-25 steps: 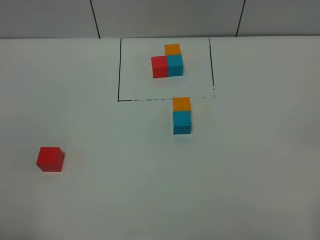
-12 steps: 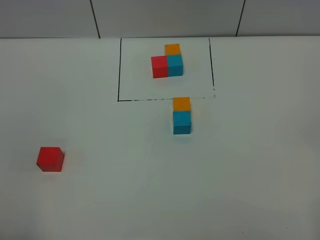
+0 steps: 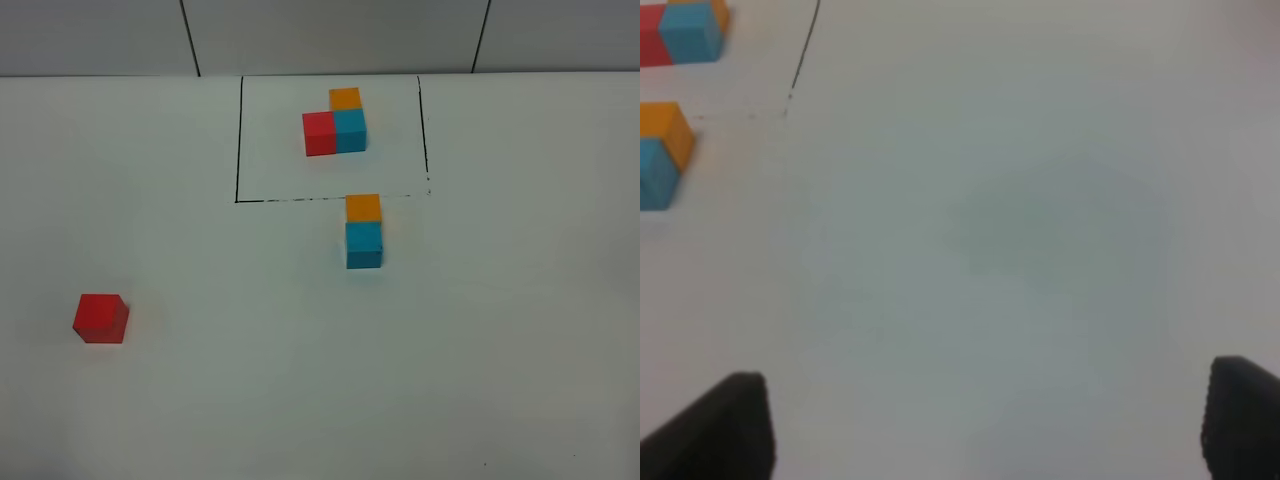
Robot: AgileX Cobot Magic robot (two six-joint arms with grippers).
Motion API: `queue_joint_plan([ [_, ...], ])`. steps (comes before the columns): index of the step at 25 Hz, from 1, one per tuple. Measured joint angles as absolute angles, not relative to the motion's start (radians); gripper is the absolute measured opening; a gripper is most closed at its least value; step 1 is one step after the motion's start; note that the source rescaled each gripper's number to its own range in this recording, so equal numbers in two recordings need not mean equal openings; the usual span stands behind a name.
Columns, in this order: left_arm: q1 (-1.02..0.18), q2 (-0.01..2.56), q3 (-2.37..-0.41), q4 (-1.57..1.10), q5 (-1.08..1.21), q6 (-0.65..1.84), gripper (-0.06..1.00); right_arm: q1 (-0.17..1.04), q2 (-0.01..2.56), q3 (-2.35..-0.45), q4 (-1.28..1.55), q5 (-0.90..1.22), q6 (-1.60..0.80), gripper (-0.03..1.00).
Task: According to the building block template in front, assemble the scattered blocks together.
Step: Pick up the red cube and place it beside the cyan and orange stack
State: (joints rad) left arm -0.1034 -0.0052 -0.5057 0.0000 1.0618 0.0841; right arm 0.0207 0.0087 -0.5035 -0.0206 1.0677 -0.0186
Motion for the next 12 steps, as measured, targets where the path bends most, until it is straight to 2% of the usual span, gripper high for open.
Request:
queue_joint_plan([
  [12,-0.103,-0.005,-0.506,0.0,1.062,0.084,0.7,0.021,0.009,-0.503,-0.021,1.068,-0.018,0.73],
])
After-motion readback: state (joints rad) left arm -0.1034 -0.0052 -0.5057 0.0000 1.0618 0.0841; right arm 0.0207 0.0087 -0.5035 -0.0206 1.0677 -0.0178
